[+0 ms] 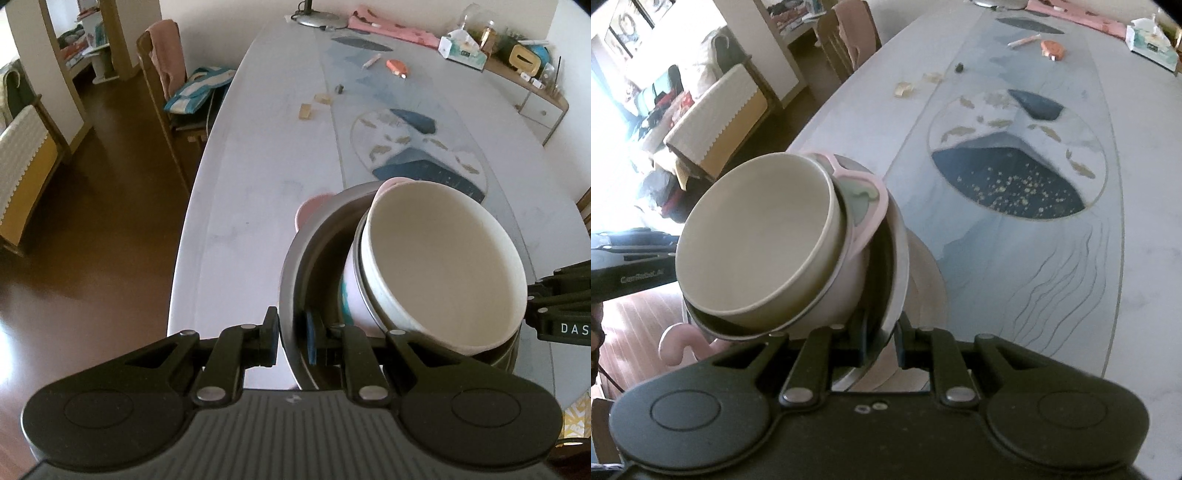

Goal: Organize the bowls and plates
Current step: 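Lift the whole nested stack and carry it along the table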

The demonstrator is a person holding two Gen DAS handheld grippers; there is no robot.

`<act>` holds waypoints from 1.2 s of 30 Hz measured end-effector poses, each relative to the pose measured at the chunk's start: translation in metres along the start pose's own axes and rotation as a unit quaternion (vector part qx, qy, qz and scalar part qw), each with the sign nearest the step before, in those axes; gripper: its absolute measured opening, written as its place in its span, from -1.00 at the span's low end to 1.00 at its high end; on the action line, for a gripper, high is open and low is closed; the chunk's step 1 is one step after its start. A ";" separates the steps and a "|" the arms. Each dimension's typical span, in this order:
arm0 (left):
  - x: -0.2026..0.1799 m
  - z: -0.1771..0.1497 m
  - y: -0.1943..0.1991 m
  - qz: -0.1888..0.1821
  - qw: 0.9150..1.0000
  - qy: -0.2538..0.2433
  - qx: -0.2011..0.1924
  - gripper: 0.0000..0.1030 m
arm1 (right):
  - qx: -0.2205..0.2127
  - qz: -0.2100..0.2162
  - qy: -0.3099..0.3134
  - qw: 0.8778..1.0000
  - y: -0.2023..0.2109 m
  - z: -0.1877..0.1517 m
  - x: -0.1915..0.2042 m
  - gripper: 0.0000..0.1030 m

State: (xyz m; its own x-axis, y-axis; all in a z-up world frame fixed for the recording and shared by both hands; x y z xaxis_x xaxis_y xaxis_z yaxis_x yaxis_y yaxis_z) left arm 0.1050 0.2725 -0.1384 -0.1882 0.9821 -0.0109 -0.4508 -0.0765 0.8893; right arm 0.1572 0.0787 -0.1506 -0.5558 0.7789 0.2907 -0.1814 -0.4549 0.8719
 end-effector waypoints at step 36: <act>-0.003 -0.002 0.010 0.017 0.999 0.014 -0.023 -0.70 | -0.011 -0.021 -0.004 1.000 0.010 -0.014 -0.012 -0.31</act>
State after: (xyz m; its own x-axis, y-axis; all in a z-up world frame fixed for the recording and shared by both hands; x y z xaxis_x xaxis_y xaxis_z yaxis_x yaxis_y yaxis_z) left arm 0.0993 0.2684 -0.1300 -0.2275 0.9738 0.0052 -0.4841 -0.1178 0.8671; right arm 0.1510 0.0588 -0.1509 -0.5411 0.8009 0.2565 -0.2230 -0.4307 0.8745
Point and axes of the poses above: each gripper's, at about its wrist camera, not at the fingertips, and y roughly against the way its jaws point, x to its left, z to its top, the point moved 9 cm from there along -y, roughly the way its jaws point
